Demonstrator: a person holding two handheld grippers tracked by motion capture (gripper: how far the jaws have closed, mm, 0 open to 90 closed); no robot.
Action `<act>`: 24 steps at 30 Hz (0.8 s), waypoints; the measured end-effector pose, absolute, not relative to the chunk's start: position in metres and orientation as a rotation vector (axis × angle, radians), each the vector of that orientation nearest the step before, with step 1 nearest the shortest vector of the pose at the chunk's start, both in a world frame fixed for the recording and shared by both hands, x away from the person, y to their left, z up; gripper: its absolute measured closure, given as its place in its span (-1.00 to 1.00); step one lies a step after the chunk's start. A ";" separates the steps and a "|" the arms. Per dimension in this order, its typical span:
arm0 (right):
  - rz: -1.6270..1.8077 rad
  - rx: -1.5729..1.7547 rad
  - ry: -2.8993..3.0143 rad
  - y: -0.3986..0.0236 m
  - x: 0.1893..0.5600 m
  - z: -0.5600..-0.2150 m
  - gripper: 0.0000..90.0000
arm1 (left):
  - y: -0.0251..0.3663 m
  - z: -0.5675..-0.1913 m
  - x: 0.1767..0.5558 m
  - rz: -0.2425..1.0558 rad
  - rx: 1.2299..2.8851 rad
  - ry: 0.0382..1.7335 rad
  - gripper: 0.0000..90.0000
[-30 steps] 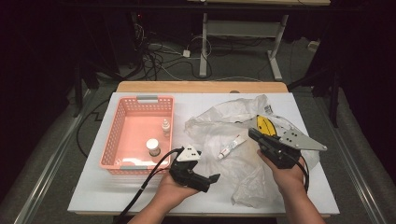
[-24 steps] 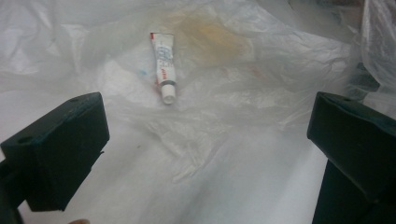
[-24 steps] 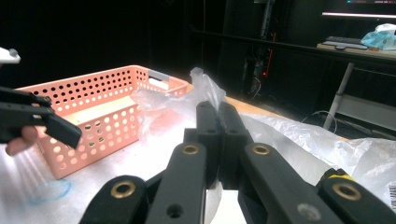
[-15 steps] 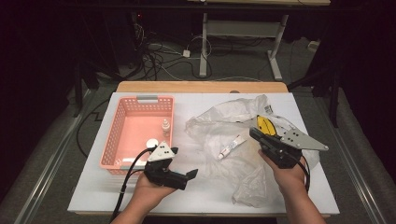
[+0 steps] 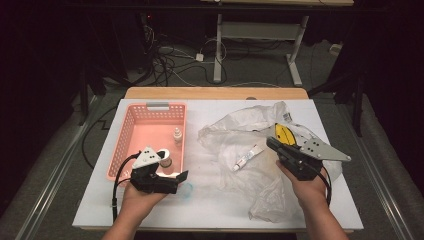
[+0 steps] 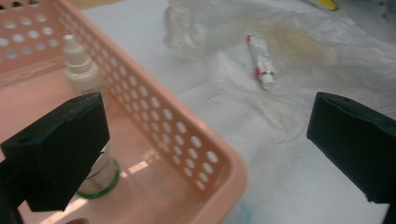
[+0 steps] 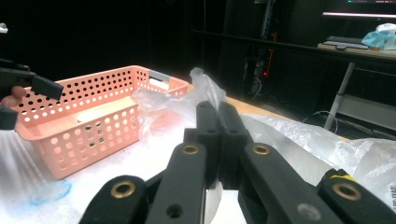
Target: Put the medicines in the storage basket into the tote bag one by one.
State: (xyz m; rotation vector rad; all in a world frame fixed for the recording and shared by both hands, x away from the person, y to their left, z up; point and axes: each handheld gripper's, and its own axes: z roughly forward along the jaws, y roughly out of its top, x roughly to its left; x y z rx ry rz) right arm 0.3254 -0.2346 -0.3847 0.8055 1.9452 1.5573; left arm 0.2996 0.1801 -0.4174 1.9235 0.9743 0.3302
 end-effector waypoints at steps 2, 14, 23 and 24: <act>1.557 0.806 1.946 -0.235 0.325 -0.385 1.00 | 0.187 -0.418 0.301 0.327 1.907 0.995 -1.00; 1.558 0.806 1.945 -0.236 0.325 -0.385 1.00 | 0.217 -0.422 0.309 0.358 1.875 1.098 -1.00; 1.560 0.812 1.938 -0.238 0.325 -0.384 1.00 | 0.238 -0.424 0.311 0.379 1.844 1.166 -1.00; 1.560 0.812 1.937 -0.238 0.325 -0.384 1.00 | 0.240 -0.425 0.312 0.377 1.840 1.172 -1.00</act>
